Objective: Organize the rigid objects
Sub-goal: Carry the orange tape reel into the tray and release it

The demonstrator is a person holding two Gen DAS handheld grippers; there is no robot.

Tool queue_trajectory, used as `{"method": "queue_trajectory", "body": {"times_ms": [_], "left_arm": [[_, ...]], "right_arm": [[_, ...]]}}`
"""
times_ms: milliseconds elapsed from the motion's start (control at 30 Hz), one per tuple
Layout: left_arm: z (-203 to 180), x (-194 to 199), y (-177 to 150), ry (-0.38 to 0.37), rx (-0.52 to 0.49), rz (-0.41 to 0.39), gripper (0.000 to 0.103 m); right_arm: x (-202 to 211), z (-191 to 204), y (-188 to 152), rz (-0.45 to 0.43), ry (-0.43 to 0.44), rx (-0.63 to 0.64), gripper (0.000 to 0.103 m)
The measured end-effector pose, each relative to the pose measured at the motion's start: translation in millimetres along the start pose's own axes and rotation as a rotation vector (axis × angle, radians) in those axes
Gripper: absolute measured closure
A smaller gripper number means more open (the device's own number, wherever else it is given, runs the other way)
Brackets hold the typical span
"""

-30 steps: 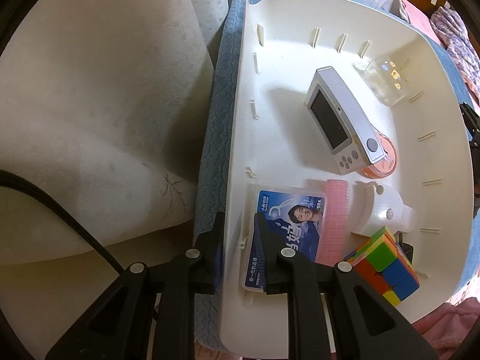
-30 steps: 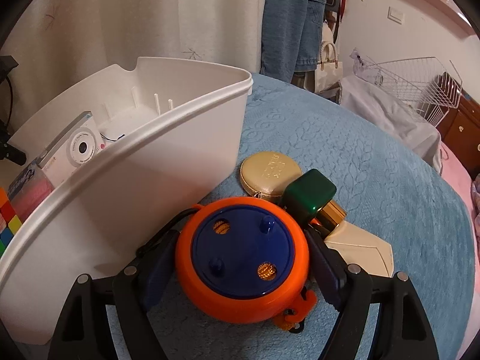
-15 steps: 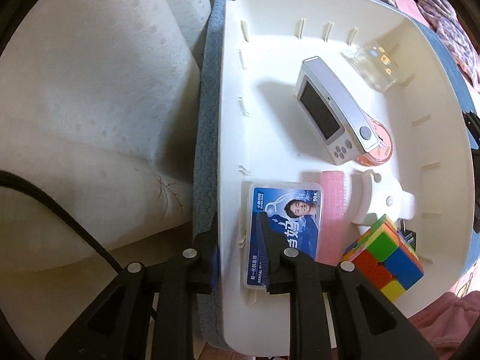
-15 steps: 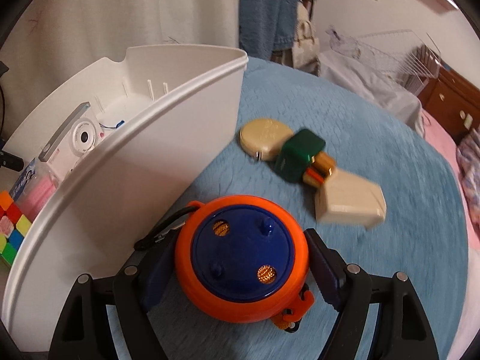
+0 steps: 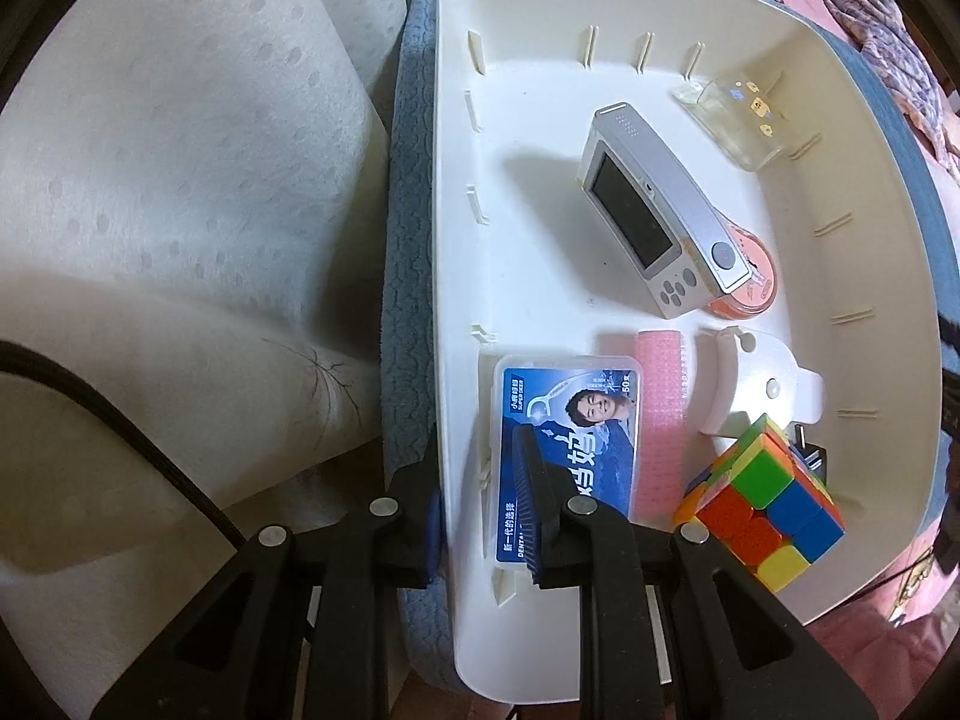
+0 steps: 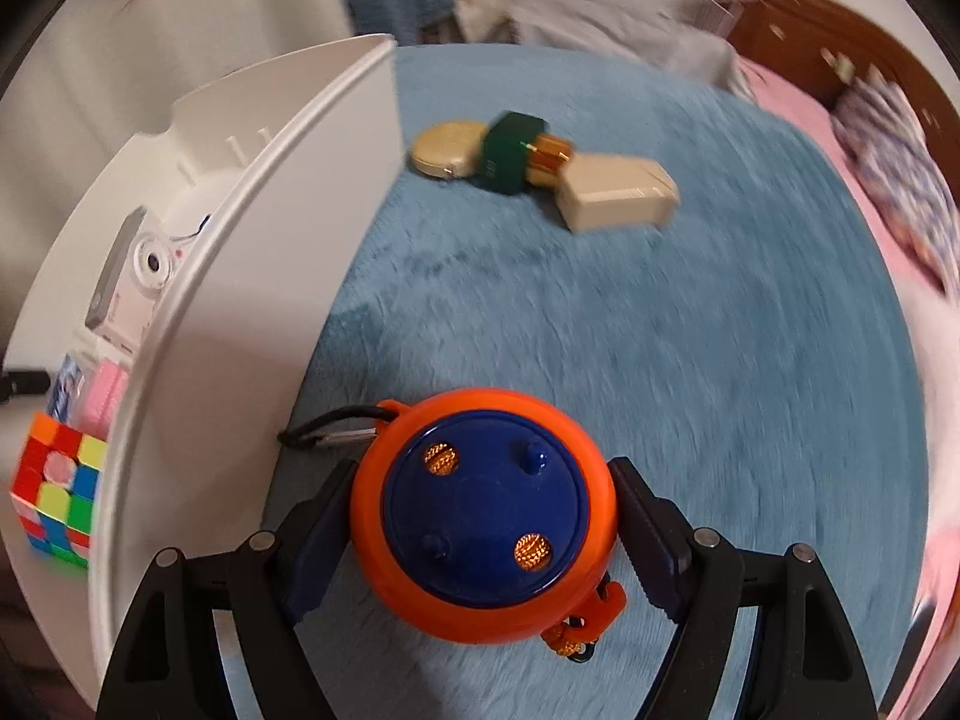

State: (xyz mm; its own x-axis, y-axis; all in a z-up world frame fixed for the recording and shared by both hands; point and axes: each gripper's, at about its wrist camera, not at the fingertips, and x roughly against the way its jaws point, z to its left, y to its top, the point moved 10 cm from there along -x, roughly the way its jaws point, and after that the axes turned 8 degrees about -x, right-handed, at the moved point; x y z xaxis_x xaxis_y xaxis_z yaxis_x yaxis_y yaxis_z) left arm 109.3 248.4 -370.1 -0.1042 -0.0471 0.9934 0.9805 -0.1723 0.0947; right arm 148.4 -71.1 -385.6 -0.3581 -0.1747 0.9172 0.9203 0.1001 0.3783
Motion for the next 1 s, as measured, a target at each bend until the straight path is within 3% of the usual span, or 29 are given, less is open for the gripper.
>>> {"method": "queue_trajectory", "body": {"times_ms": [133, 467, 733, 1000], "left_arm": [[0.7, 1.6, 1.0, -0.022, -0.001, -0.003, 0.082], [-0.8, 4.8, 0.1, -0.042, -0.085, -0.016, 0.083], [1.6, 6.2, -3.0, -0.080, -0.139, -0.033, 0.085], [-1.7, 4.6, -3.3, -0.098, -0.213, -0.045, 0.085]], "right_arm": [[18.8, -4.3, -7.9, -0.005, -0.022, -0.096, 0.022], [88.5, 5.5, 0.2, -0.156, -0.070, -0.211, 0.022], [125.5, 39.0, 14.3, -0.262, -0.076, -0.189, 0.022], [136.7, 91.5, 25.7, -0.318, -0.017, -0.125, 0.022]]}}
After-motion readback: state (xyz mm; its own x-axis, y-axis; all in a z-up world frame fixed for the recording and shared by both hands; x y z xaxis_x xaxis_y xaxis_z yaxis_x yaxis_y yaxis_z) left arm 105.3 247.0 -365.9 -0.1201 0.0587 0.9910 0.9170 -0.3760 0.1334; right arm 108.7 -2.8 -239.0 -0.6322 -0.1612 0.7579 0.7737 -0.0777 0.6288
